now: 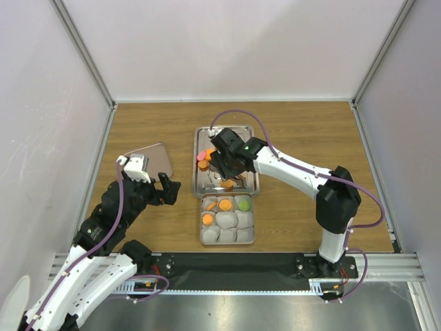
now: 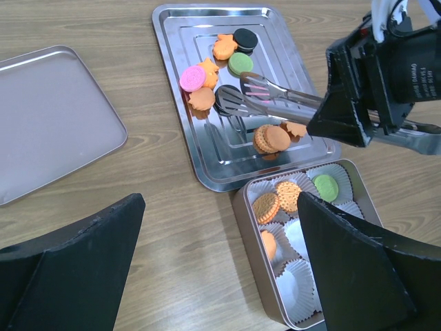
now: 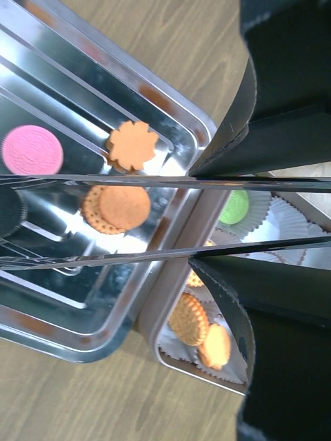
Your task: Pack the cookies
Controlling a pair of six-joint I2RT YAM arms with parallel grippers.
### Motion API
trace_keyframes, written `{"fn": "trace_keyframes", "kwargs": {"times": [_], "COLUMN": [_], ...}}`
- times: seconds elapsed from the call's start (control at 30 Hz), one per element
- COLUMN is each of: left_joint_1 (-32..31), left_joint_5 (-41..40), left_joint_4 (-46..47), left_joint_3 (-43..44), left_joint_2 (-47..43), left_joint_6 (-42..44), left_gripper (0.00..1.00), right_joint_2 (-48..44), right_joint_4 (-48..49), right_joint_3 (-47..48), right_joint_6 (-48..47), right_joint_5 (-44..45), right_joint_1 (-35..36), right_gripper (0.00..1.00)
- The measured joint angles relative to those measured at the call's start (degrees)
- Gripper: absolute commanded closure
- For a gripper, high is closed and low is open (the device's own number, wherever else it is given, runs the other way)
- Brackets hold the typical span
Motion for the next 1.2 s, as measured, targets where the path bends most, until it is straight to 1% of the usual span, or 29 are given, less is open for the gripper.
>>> {"fn": "trace_keyframes", "kwargs": {"times": [0.27,0.6,0.77,0.8,0.93,1.2], "left_joint_1": [-0.04,-0.04,-0.04,-0.04,-0.04,-0.04], "left_joint_5": [-0.02,0.00,-0.02,-0.02,-0.02,-0.04], "left_joint_4": [-0.02,0.00,0.00,-0.02,-0.02,-0.02], "left_joint_3": [0.00,0.00,0.00,0.00,0.00,0.00], "left_joint_2": [0.00,0.02,0.02,0.02,0.02,0.04], "left_joint_6": [0.00,0.00,0.00,0.00,0.00,0.00], "left_gripper": [0.00,0.00,0.00,0.00,0.00,0.00], "right_joint_2": [3.50,5.81,5.92,5.92,5.92,5.92], "right_joint_4": [-0.26,-1.46,-1.77,-1.75,-1.81,-2.23], "right_joint_3": [1.70,3.08,3.58,3.67,3.72,3.72], "right_joint_6": [-0.85,-1.79,-1.92,-2.01,-2.23,-2.62], "right_joint_5": [1.84,2.58,2.56,2.54,2.58,2.58], "right_joint_1": [0.00,0.07,0.11,0.15,0.28,0.31], "right_gripper": [0.45,0.46,0.50,0.53,0.57,0.59]}}
